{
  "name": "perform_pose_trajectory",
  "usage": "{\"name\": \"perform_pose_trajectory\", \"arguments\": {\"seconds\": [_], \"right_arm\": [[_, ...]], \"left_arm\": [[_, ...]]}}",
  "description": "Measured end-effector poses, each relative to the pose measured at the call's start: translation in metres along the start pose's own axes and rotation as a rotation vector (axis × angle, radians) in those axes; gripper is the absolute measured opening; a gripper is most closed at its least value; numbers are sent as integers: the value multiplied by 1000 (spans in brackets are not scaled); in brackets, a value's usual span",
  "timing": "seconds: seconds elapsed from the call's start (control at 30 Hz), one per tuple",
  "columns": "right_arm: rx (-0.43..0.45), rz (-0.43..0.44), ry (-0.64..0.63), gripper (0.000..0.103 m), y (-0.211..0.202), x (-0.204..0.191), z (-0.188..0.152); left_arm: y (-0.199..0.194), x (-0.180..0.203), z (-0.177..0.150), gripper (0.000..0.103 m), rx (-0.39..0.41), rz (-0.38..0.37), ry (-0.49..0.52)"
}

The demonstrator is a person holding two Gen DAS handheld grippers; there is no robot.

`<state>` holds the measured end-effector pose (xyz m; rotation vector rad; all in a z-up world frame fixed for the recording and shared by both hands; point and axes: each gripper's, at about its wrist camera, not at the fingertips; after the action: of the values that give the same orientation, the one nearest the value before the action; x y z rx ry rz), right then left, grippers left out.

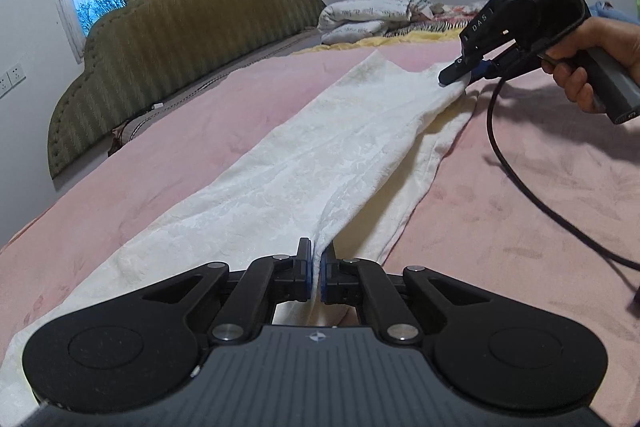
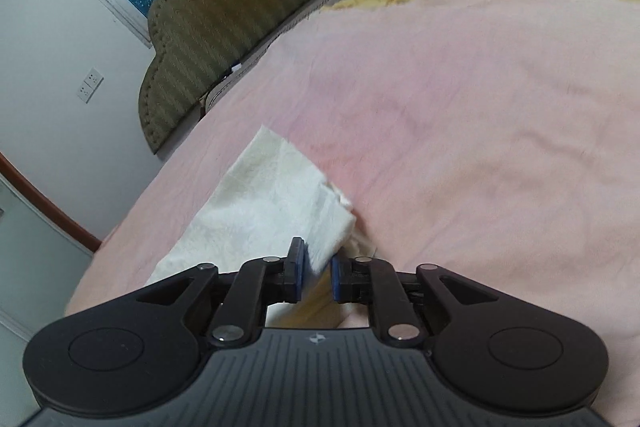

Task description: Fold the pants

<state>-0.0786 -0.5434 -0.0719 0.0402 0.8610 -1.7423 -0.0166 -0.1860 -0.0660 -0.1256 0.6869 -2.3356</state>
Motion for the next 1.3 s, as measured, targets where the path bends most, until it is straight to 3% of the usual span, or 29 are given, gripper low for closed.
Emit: {"name": "perform_pose_trajectory", "arguments": {"seconds": [0.07, 0.17, 0.2, 0.27, 0.37, 0.43, 0.5, 0.57, 0.63, 0.73, 0.83, 0.9, 0.93, 1.0, 1.03, 1.1, 1.2, 1.3], "right_arm": [[35, -122, -64, 28, -8, -9, 6], [148, -380, -234, 28, -18, -34, 15], [176, -401, -291, 28, -18, -44, 18], [153, -312, -422, 28, -5, -67, 27], [0, -77, -573, 28, 41, -103, 34], [-101, -3, -608, 28, 78, -115, 34], [-159, -46, -618, 28, 111, -115, 38], [-171, -76, -545, 27, 131, -103, 47], [-139, -86, -458, 27, 126, -96, 56], [-66, -170, -541, 29, 93, -111, 49], [-90, 35, -575, 32, 62, -117, 28], [-143, 108, -597, 51, 53, -117, 7], [-181, 71, -632, 56, 53, -117, -4], [-160, -119, -705, 58, 49, -114, -21], [-118, -181, -688, 58, 39, -109, -24], [-32, -185, -558, 58, 16, -98, -22], [33, -92, -332, 58, -11, -74, -18], [-23, 32, -178, 59, -15, -59, -19]], "left_arm": [[-3, -2, 1, 4, 16, -11, -9], [-5, -3, -2, 4, 20, -29, 4], [-5, -3, -4, 4, 17, -32, 12], [-3, -1, -6, 4, 11, -32, 26], [-2, 2, -7, 4, 2, -26, 33], [-1, 3, -8, 4, -1, -24, 36], [-1, 3, -9, 4, -6, -28, 44], [0, 4, -11, 4, -13, -31, 48], [1, 5, -13, 4, -12, -27, 60], [1, 6, -14, 4, -13, -31, 66], [1, 2, -12, 5, -21, -50, 48], [1, 0, -8, 18, -25, -60, 36], [0, -1, -7, 20, -26, -62, 35], [-6, -1, -5, 24, -20, -78, 36], [-10, 0, -4, 27, -14, -92, 38], [-18, -1, -1, 49, 14, -121, 30], [-22, -9, 9, 67, 76, -119, -49], [-8, -25, 24, 69, 73, -67, -191]]}}
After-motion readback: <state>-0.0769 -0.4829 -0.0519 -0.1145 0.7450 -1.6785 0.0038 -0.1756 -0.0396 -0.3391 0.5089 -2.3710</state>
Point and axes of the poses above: each gripper's, at about its wrist camera, not at the fingertips, and y roughly the way its jaws point, x to its right, z to its top, and after that the axes turned 15 degrees about -y, right-handed
